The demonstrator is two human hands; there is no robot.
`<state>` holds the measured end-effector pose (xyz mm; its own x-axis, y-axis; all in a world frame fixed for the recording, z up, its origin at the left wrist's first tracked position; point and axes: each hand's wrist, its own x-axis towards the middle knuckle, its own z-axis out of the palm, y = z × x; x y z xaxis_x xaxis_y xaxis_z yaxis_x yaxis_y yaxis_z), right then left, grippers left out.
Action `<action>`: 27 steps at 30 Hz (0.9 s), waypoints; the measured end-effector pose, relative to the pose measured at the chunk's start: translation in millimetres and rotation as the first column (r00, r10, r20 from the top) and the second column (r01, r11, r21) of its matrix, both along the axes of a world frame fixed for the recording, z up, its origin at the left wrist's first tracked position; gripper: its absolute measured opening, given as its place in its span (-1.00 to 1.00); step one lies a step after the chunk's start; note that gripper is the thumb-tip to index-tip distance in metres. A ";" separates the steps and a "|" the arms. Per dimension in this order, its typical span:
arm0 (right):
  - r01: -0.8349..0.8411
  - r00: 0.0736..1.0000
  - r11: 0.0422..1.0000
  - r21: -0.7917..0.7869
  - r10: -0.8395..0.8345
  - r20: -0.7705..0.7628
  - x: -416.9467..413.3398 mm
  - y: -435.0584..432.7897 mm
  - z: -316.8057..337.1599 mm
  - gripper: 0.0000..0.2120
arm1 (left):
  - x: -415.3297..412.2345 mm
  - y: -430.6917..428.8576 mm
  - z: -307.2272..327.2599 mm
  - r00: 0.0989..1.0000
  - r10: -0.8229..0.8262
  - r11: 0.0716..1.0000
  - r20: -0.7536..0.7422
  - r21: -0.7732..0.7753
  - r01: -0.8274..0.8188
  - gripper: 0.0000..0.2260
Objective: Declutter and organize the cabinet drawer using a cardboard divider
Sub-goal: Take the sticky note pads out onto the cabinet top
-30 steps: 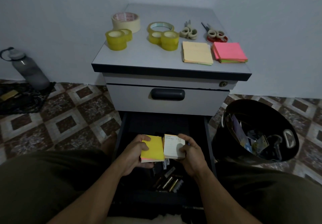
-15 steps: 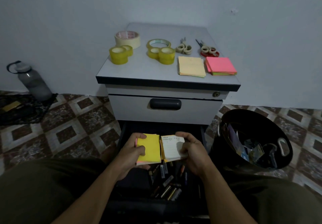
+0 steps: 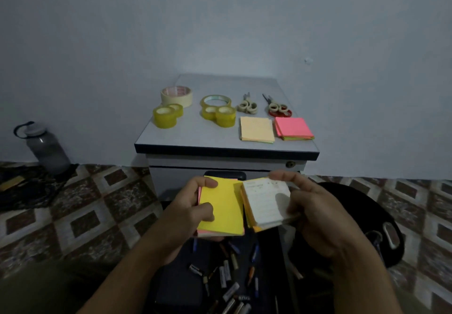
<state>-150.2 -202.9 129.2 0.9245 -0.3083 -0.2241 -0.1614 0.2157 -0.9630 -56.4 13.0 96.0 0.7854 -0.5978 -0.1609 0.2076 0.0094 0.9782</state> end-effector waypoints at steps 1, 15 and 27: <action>0.009 1.000 1.000 0.000 -0.009 0.024 -0.6 -3.9 11.2 -0.50 | 3.1 -5.5 9.5 1.000 0.014 0.999 0.027 -0.032 -0.013 -0.59; 0.253 0.966 0.954 -0.161 -0.241 0.091 89.7 -109.4 85.2 -0.49 | 118.6 -109.0 92.3 0.957 0.045 0.993 0.288 0.092 -0.074 -0.61; 0.119 0.991 0.927 -0.355 -0.132 -0.012 144.2 -141.3 70.6 -0.56 | 151.8 -151.4 88.8 0.978 -0.023 0.953 0.209 0.299 -0.041 -0.53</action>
<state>-6.0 -344.2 199.7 0.8667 -0.4863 -0.1110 -0.1901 -0.1164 -0.9748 95.4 -138.4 184.8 0.8256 -0.5398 -0.1645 0.0007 -0.2906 0.9569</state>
